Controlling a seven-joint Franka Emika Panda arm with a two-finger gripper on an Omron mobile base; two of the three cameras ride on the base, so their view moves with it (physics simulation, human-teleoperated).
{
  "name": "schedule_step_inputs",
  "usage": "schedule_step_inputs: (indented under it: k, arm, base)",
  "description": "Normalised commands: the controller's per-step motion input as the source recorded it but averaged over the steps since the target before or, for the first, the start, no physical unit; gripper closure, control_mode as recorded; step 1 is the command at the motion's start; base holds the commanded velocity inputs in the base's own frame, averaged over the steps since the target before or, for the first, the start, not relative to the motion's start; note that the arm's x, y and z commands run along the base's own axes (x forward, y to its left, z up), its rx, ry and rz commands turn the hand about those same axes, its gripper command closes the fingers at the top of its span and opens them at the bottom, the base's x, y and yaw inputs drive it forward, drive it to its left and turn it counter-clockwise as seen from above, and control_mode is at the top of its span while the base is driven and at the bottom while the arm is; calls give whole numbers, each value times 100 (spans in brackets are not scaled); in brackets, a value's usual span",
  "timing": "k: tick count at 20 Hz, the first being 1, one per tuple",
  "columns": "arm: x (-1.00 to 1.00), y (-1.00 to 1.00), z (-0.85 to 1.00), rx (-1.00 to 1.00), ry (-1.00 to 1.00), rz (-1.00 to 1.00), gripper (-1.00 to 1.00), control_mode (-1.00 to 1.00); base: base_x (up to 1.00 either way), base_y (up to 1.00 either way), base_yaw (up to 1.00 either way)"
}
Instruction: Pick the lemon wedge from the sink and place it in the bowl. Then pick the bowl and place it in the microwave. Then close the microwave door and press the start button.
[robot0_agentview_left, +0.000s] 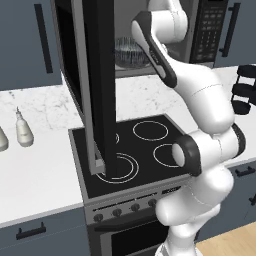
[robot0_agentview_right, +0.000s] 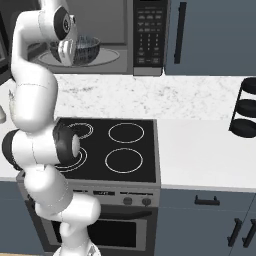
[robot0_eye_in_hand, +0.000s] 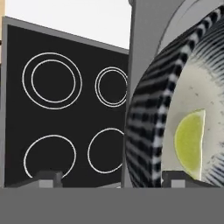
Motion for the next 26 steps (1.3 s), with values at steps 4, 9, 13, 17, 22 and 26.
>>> schedule_step_inputs:
  k: [4,9,13,17,22,26]
  arm:
    - [-100,-25,-66,1,-14,4,-100,-100]
    - [-100,-13,-65,0,-1,4,-100,-100]
    - [-100,0,-49,0,1,1,-100,-100]
    - [-50,11,-7,0,2,-3,-100,-100]
    - [-97,0,-61,0,1,1,-100,-100]
    - [-100,4,-100,-4,0,13,-100,-100]
  base:
    - [0,0,0]
    - [0,0,0]
    - [0,0,0]
    - [0,0,0]
    - [0,0,0]
    - [0,0,0]
